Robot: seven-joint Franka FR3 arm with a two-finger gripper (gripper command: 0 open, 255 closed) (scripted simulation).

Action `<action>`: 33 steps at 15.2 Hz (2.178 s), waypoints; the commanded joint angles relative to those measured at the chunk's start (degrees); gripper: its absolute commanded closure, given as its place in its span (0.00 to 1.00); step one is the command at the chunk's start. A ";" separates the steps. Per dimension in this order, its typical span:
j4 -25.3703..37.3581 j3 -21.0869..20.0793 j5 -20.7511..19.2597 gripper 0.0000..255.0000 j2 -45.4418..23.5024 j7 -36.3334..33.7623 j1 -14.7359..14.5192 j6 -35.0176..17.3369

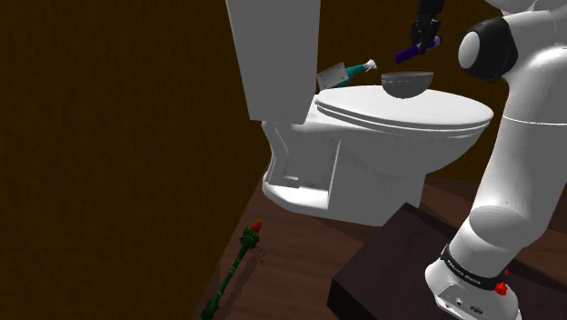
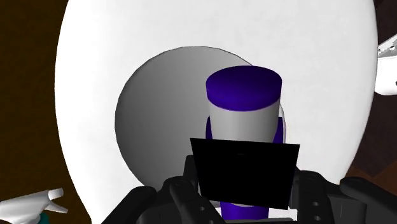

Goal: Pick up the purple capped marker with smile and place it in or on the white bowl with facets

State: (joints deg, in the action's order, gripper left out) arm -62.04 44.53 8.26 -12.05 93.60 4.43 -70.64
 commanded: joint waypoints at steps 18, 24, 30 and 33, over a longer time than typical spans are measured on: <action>-14.69 0.19 -2.66 1.00 3.29 0.90 -1.95 -12.13; -14.68 0.19 -2.65 0.00 3.29 0.90 -1.95 -12.12; -3.07 0.82 1.14 0.00 -1.62 2.74 1.51 -4.16; 0.72 0.82 2.51 0.00 -3.31 3.26 3.06 -1.72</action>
State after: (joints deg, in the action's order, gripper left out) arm -62.21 45.35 10.41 -14.91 96.71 7.13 -72.94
